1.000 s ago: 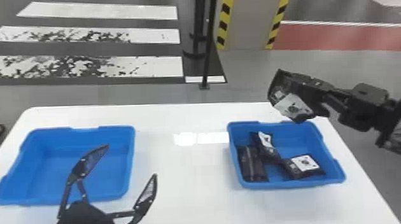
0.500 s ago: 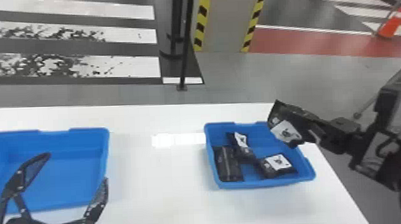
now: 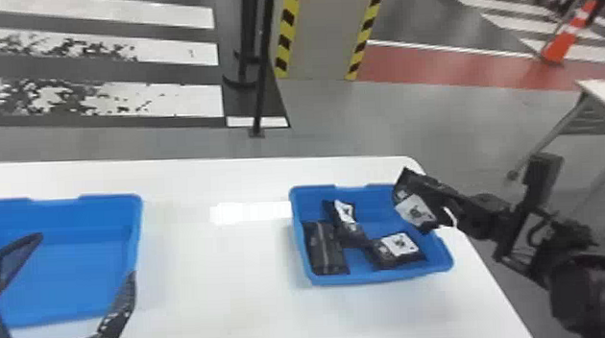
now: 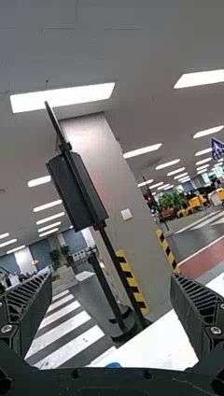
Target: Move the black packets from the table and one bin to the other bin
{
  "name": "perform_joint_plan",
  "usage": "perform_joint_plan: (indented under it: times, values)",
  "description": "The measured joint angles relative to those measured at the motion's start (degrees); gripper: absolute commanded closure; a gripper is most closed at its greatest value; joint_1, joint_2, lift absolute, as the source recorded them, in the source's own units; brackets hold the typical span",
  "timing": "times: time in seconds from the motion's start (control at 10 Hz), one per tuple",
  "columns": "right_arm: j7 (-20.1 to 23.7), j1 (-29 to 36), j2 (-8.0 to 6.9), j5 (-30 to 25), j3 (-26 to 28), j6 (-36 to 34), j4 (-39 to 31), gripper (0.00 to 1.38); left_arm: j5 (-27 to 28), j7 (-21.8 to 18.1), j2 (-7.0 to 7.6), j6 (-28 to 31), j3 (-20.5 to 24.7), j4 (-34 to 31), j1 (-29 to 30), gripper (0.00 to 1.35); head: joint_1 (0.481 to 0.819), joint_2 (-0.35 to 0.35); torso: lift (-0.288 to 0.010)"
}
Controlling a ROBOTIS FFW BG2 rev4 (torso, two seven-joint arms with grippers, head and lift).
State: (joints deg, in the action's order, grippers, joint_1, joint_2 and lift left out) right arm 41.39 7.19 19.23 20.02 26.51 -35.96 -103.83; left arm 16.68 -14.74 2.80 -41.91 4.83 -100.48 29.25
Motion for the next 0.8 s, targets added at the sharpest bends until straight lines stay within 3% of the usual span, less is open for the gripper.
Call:
perform_joint_plan:
  times: [0.1,0.2,0.4,0.6,0.8]
  values:
    - [0.1,-1.0,0.1,0.2,-1.0,1.6,2.9,1.15,0.0,0.1,-0.05,0.0,0.1,0.0,0.0,0.1,0.695,-0.281,-0.11]
    - [0.3,-2.0,0.21,0.7,-1.9,3.3,5.5,0.89,0.0,0.2,-0.08,0.0,0.1,0.0,0.0,0.1,0.695,-0.275,-0.11]
    - [0.5,-2.9,0.28,1.7,-3.1,5.4,7.7,0.04,0.0,0.2,-0.08,0.1,0.0,0.0,-0.1,0.1,0.695,-0.267,-0.11]
    - [0.5,-1.6,0.2,2.7,-3.7,7.5,6.2,0.02,-0.5,0.4,-0.06,0.1,-0.2,0.0,-0.2,0.1,0.695,-0.253,-0.11]
    - [-1.1,3.3,-1.17,5.3,-4.0,14.3,1.1,0.02,-4.6,1.3,0.01,-0.3,-1.0,0.0,-0.5,0.1,0.695,-0.233,-0.11]
